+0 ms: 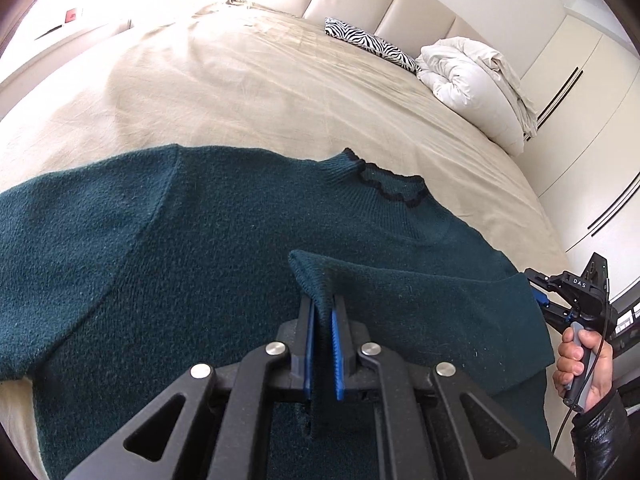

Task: Fold small clothes

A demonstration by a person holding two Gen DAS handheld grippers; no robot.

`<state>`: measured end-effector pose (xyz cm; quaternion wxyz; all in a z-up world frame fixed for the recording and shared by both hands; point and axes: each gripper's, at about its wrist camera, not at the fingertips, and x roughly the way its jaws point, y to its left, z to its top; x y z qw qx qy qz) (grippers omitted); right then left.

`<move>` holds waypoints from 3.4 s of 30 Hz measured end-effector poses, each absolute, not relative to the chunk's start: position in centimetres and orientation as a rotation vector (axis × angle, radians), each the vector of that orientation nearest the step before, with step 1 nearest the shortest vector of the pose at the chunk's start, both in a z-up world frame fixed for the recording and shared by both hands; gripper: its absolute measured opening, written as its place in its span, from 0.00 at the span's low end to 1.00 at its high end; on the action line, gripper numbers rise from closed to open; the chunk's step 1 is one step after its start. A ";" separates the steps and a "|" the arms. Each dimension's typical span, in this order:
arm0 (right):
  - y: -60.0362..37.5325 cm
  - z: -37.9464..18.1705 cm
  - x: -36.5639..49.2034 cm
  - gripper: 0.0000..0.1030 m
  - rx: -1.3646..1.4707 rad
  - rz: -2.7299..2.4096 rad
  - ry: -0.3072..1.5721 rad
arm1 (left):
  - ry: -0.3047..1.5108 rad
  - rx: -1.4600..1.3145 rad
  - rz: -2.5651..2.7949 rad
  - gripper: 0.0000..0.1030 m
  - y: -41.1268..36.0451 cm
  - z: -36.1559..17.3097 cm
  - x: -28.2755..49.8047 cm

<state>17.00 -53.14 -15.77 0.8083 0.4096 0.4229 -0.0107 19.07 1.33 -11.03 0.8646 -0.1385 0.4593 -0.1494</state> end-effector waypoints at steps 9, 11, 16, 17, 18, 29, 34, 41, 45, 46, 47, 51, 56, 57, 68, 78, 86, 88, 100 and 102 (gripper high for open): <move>-51.7 -16.3 18.1 0.07 0.805 -0.046 0.932 | 0.934 -0.286 -0.291 0.08 2.1 -11.7 19.4; -51.4 -16.1 18.4 0.06 0.779 -0.062 0.934 | 0.927 -0.292 -0.287 0.08 2.1 -11.6 19.0; -51.1 -16.3 18.8 0.05 0.754 -0.079 0.936 | 0.910 -0.323 -0.262 0.08 2.8 -11.7 17.7; -51.1 -16.4 19.0 0.05 0.751 -0.080 0.936 | 0.907 -0.326 -0.259 0.08 2.9 -11.7 17.4; -51.2 -16.5 19.1 0.05 0.740 -0.081 0.937 | 0.906 -0.328 -0.255 0.08 2.9 -11.7 17.2; -51.9 -15.7 16.7 0.16 0.829 -0.096 0.925 | 0.926 -0.328 -0.257 0.12 3.0 -12.0 17.7; -50.5 -15.1 13.3 0.20 0.827 -0.053 0.978 | 0.933 -0.318 -0.262 0.12 2.8 -12.0 18.3; -47.7 -15.4 11.4 0.15 0.654 -0.050 1.013 | 0.947 -0.282 -0.266 0.13 2.4 -12.0 18.8; -48.3 -15.9 11.0 0.00 0.605 -0.127 1.031 | 0.944 -0.272 -0.263 0.13 2.4 -11.9 19.2; -48.7 -16.3 10.9 0.00 0.624 -0.120 1.027 | 0.944 -0.272 -0.263 0.13 2.4 -12.0 19.2; -48.8 -16.3 10.6 0.00 0.645 -0.118 1.024 | 0.941 -0.267 -0.264 0.13 2.4 -12.0 19.2; -47.8 -13.2 8.8 0.00 0.665 -0.104 0.927 | 0.929 -0.271 -0.270 0.13 2.4 -12.3 19.1; -43.9 -12.8 8.9 0.03 0.598 -0.017 0.946 | 0.924 -0.280 -0.271 0.13 2.6 -12.5 19.0; -43.6 -14.3 9.3 0.03 0.590 -0.020 0.998 | 0.922 -0.287 -0.275 0.13 2.7 -12.6 18.9; -43.8 -12.1 4.9 0.04 0.592 -0.052 0.854 | 0.873 -0.483 -0.274 0.47 7.5 -10.5 16.7; -33.1 -0.9 0.6 0.88 0.279 -0.195 0.529 | 0.671 -0.840 0.048 0.59 28.6 -7.9 5.1; -24.3 -0.2 2.4 0.96 0.379 0.014 0.635 | 0.579 -1.185 0.259 0.61 41.5 -12.3 -0.7; -22.4 -0.9 2.6 0.95 0.388 0.056 0.664 | 0.568 -1.238 0.260 0.61 42.5 -13.0 0.0; -21.4 -4.4 3.0 0.66 0.460 0.105 0.779 | 0.458 -1.569 0.358 0.21 46.9 -16.6 2.6; -22.2 -5.1 3.1 0.66 0.483 0.103 0.787 | 0.460 -1.549 0.377 0.12 46.7 -16.6 2.6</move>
